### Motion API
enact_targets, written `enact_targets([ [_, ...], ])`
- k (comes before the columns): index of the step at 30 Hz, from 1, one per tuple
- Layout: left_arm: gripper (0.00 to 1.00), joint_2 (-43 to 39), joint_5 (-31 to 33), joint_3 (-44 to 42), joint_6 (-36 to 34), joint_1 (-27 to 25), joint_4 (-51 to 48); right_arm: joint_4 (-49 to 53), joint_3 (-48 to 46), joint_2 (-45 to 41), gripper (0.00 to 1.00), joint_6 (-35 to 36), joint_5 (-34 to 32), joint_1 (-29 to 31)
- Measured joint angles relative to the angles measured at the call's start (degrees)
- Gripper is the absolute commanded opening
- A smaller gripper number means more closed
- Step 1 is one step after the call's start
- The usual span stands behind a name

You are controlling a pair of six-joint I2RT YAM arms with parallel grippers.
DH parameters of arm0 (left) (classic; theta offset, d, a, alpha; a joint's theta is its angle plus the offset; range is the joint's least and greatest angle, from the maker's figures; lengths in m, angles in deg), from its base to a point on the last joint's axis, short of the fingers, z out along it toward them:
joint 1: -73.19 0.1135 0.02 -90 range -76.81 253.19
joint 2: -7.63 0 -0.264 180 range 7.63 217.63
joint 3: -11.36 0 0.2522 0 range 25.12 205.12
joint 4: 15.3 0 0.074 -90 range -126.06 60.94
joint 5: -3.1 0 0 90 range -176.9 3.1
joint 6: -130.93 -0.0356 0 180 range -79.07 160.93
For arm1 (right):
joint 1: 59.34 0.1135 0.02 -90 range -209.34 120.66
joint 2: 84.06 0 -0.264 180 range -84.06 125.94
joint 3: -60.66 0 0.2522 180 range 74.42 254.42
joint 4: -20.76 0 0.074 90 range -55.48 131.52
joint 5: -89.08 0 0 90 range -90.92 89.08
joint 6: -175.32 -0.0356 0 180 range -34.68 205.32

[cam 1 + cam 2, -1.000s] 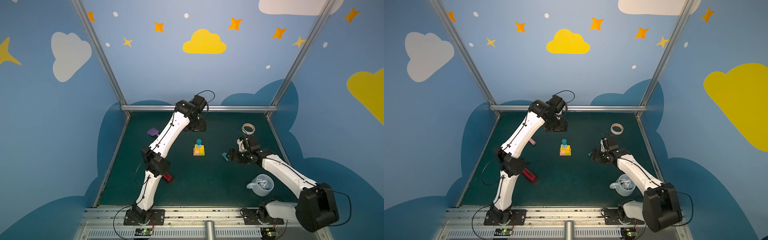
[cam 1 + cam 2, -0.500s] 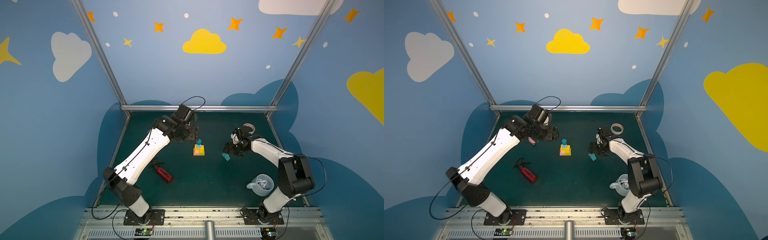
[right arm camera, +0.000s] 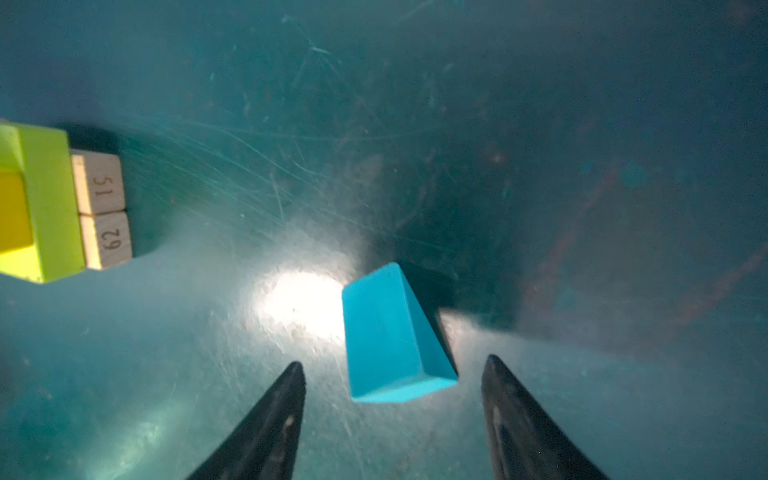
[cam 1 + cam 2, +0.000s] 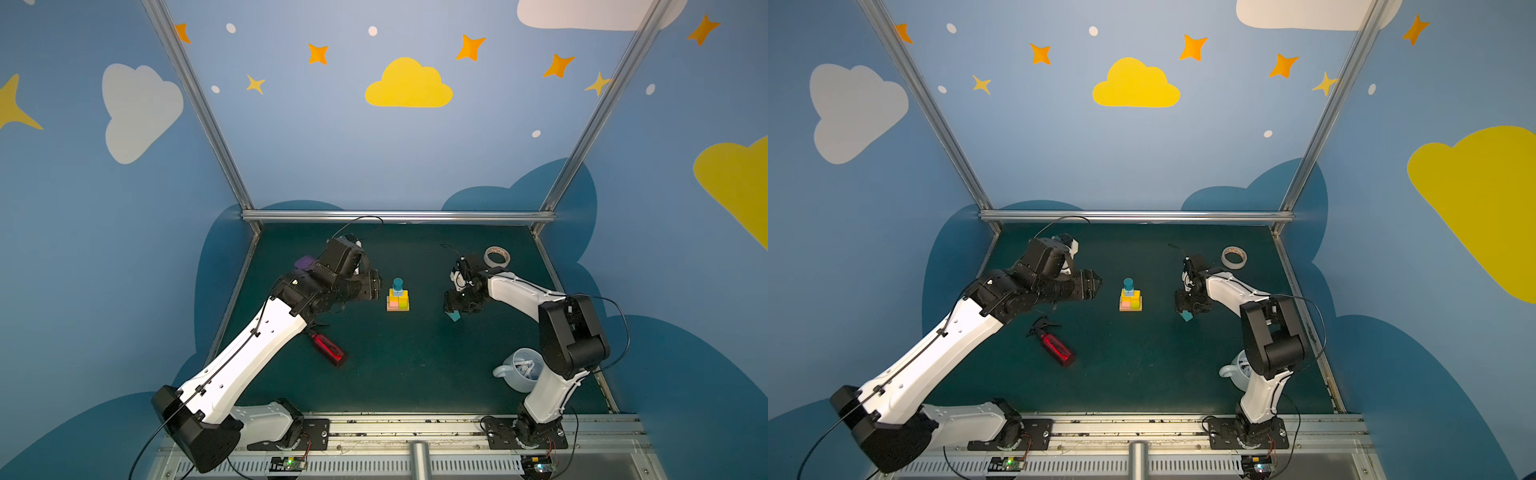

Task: Build the wood block tower
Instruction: 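Close the right gripper on the teal wedge block, then lift the teal wedge with the right gripper toward the stack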

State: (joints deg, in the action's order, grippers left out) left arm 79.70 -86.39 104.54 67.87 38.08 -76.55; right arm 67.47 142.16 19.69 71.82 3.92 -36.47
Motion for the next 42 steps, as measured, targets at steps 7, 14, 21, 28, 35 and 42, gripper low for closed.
enact_targets([
  [7, 0.76, -2.47, 0.28, -3.04, 0.92, 0.11, 1.16, 0.90, 0.96, 3.26, 0.52, 0.83, -2.23, 0.98],
  [14, 0.76, -4.20, 0.39, -4.68, 1.38, 0.11, 1.62, 1.64, 0.96, 3.28, 0.35, 0.70, -3.37, 2.43],
  [21, 0.76, -4.57, 0.39, -5.20, 1.84, 0.11, 1.84, 2.23, 0.96, 3.21, 0.31, 0.22, -5.31, 4.35],
  [28, 0.76, -4.76, 0.24, -6.36, 2.27, 0.11, 2.19, 3.32, 0.76, 3.21, 0.47, -0.66, -6.27, 5.11],
  [35, 0.76, -4.79, 0.24, -6.93, 2.38, 0.13, 2.27, 4.17, 0.76, 2.60, 0.06, -1.05, -6.75, 5.44],
  [42, 0.76, -4.79, 0.24, -7.02, 2.45, 0.13, 2.25, 5.33, 0.46, 2.03, 0.01, -1.05, -6.80, 6.14],
])
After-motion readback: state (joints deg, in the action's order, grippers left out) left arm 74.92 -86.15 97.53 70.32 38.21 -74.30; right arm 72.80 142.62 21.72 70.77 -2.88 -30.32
